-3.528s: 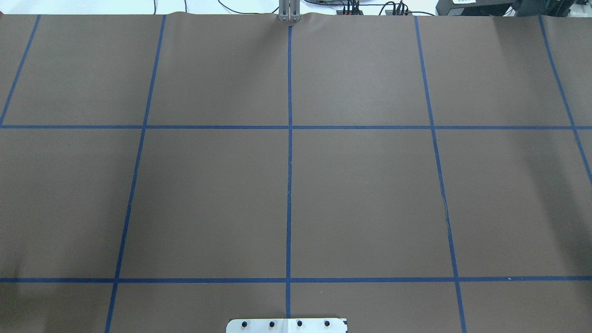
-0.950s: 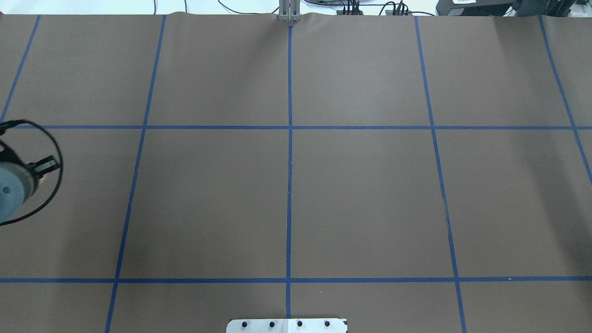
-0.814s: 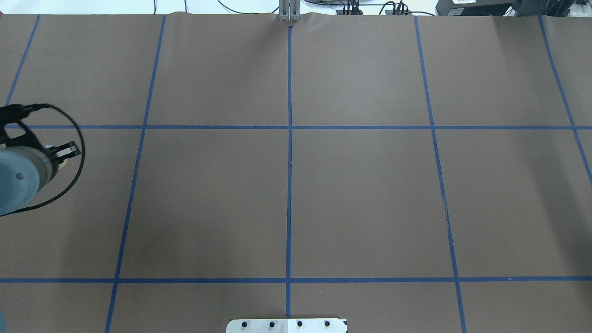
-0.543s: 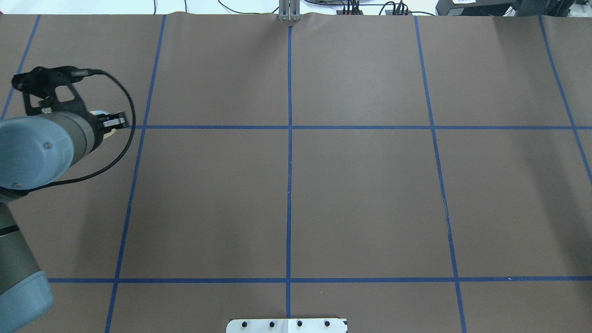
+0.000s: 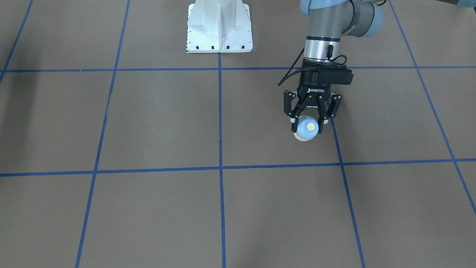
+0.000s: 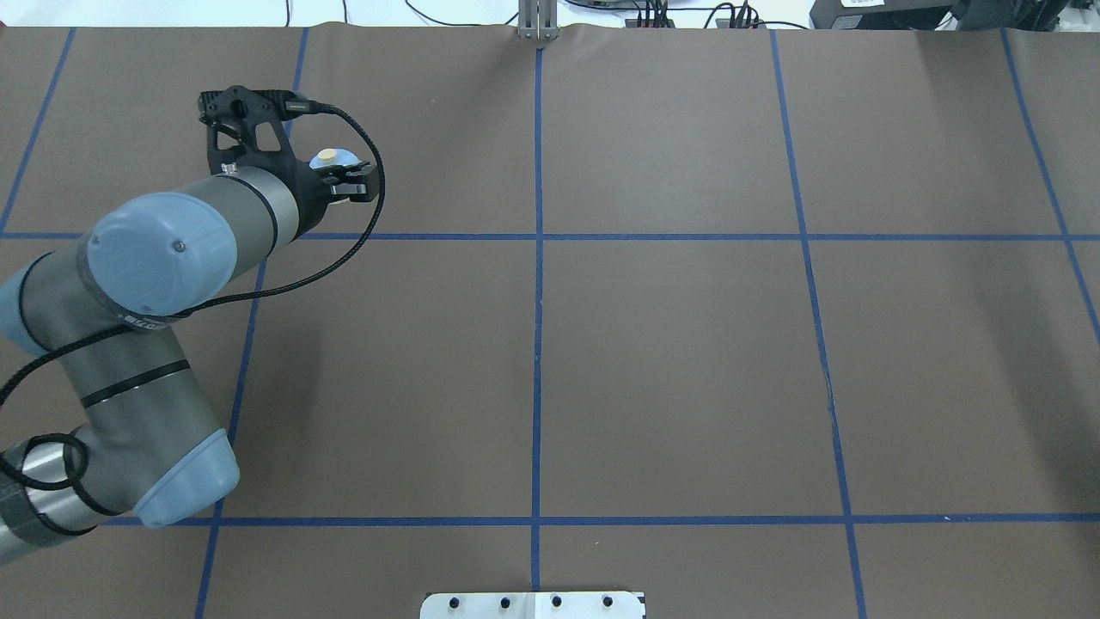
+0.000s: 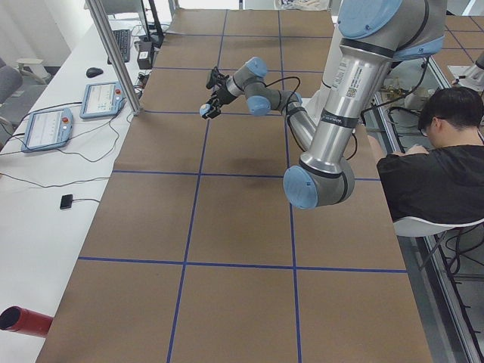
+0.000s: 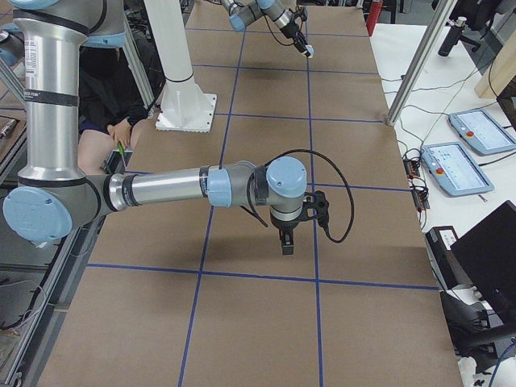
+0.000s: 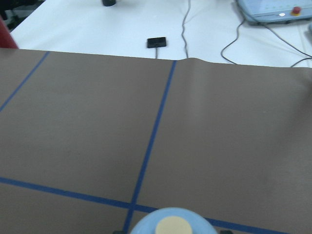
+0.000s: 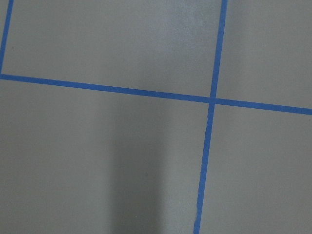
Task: Place and press bell with both arms
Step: 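Carry the bell with the left gripper toward the table center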
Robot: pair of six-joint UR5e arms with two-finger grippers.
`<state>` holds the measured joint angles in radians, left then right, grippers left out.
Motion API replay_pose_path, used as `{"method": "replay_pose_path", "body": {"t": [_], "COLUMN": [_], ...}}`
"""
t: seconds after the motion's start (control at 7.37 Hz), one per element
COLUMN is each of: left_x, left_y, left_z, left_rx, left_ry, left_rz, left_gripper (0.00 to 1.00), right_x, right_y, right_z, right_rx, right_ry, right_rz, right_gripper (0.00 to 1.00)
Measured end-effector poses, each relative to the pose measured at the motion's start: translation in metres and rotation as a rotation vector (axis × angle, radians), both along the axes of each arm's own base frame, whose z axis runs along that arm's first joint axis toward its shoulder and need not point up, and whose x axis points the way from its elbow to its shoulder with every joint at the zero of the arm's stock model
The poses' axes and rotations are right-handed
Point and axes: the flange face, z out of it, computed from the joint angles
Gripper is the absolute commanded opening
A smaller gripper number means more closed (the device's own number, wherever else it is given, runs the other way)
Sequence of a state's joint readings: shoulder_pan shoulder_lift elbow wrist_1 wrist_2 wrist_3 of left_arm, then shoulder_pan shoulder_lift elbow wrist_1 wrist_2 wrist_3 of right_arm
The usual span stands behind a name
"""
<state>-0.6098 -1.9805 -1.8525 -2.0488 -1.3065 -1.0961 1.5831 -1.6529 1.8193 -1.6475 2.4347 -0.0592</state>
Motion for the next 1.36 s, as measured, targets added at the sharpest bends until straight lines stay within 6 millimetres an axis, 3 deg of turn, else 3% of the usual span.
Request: {"method": "replay_pose_path", "body": {"t": [0.27,0.54,0.68,0.95,1.36], "left_x": [0.048,0.115,0.144,0.195,0.218], "left_y": [-0.025,-0.044,-0.048,-0.038,-0.024], "left_z": [-0.006,-0.006,-0.005,-0.015,-0.021], "left_rx": [0.108,0.141,0.149,0.157,0.158], "left_ry": [0.021,0.040,0.047,0.042,0.043], "left_rz": [0.042,0.076,0.085,0.096,0.115], "left_gripper": [0.00,0.00,0.00,0.00,0.00], "right_x": [0.000,0.000,0.000,0.000,-0.002], "right_y": [0.000,0.000,0.000,0.000,-0.001], "right_z": [0.000,-0.002,-0.003,-0.005,-0.018], "right_rx": [0.001,0.005,0.007,0.011,0.081], "right_ry": [0.000,0.000,0.000,0.000,-0.002], "right_rz": [0.000,0.000,0.000,0.000,-0.002], "right_gripper": [1.00,1.00,1.00,1.00,1.00]}}
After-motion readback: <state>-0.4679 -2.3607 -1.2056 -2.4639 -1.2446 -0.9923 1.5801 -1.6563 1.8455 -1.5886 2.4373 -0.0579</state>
